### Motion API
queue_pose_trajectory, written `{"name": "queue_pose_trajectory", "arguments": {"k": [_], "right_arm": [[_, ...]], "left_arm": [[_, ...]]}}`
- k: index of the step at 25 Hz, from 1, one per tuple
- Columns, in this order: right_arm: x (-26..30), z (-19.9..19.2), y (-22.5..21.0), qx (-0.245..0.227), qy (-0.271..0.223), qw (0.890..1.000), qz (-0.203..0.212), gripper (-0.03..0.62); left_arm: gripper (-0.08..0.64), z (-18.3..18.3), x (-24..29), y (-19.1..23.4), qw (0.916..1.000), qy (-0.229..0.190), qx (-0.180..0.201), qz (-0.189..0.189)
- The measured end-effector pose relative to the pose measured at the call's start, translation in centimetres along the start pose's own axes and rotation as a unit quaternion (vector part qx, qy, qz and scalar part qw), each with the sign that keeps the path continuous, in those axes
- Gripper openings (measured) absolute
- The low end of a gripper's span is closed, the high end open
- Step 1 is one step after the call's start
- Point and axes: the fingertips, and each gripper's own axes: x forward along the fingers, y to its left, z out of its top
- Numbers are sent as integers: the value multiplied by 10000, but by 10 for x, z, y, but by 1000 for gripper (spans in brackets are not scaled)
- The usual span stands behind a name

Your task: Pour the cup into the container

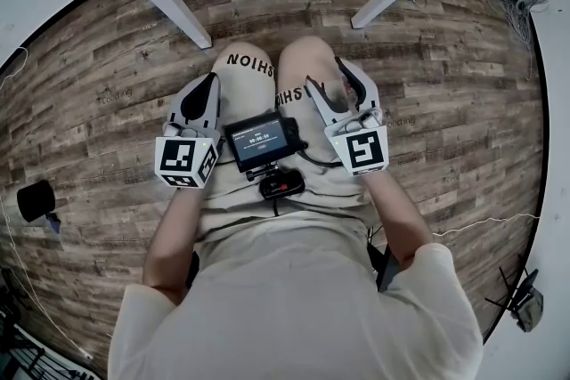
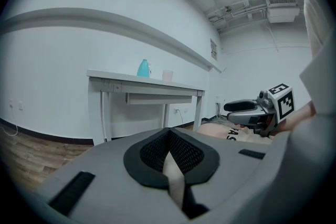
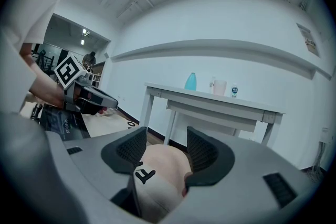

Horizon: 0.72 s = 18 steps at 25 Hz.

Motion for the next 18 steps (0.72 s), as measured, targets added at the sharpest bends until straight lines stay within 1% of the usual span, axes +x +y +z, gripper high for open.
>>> {"name": "queue_pose_trajectory", "arguments": {"k": [5, 11, 12, 15, 18], "right_arm": [[0, -1, 3, -103, 66, 9999, 45, 247], [0, -3, 0, -96, 117, 9999, -10, 233], [0, -3, 0, -115, 125, 9999, -32, 227], [-1, -4, -1, -276, 186, 9994, -131, 166], [0, -6, 1, -452, 216, 9986, -151, 141]], "left_arm": [[9, 0, 0, 0, 10000, 21, -2, -5], [9, -1, 1, 0, 10000, 21, -17, -11], [9, -1, 1, 0, 10000, 24, -17, -11], [9, 0, 1, 0, 10000, 31, -18, -15], [9, -1, 1, 1, 10000, 36, -13, -17]]}}
